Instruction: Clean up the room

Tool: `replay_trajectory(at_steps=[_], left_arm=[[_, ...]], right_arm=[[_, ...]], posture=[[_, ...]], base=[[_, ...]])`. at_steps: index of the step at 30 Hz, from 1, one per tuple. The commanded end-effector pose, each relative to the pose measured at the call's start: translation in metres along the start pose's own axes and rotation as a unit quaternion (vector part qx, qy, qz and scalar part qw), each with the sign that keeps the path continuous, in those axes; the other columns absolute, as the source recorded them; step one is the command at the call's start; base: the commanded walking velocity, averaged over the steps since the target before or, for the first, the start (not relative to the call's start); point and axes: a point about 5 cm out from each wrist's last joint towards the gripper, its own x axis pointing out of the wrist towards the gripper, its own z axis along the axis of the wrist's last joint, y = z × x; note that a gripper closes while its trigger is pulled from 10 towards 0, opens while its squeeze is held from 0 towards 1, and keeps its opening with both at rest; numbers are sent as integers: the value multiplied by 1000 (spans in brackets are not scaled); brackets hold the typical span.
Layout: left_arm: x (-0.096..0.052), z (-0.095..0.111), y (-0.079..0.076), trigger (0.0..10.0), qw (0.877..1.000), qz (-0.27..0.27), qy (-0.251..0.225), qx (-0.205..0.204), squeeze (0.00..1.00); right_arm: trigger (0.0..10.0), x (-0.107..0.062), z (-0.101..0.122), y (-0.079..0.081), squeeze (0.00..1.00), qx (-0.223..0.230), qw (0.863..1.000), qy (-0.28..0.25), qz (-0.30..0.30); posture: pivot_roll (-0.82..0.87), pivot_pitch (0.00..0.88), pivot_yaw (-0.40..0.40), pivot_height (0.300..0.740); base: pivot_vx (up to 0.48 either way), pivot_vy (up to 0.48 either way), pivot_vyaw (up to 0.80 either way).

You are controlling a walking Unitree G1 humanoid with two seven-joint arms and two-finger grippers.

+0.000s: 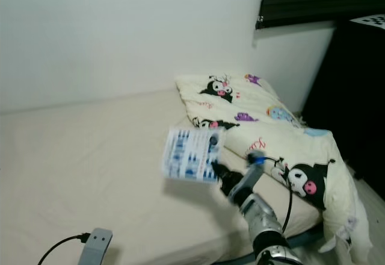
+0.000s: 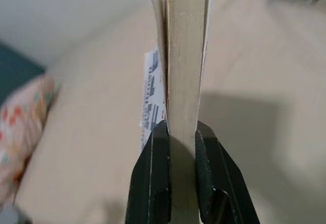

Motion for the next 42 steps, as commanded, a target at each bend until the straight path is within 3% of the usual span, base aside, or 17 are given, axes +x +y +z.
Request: replay_trajectory(at_steps=[1,7,12,24,34,42], left_arm=[[0,-1,-4,10000,1000,-7,7,9,0],[1,2,-7,10000,1000,-8,4,9,0],[1,1,-7,10000,1000,-11,6,16,0],[0,-9,-8,10000,999,-14,19,25,0],[-1,-11,-9,10000,999,-20,25,27,0],[0,-10,-21,10000,998,-44,24,35,0]], right_arm=[[10000,0,1,-2,0,-29,999,7,-11],[10000,-4,-6,-6,0,-50,998,36,-23],[10000,-12,-14,-14,0,-41,997,43,-41],[10000,-8,-20,-3,0,-38,998,48,7],[10000,-16,-33,-11,0,-31,996,71,-40],[10000,-66,-74,-49,0,87,973,87,-195]], posture=[[33,0,8,740],[25,0,10,740],[27,0,9,740],[28,0,13,740],[25,0,13,740],[40,0,1,740]], base=[[0,-465,800],[0,-155,800],[0,0,794],[0,0,794],[0,0,794],[0,0,794]])
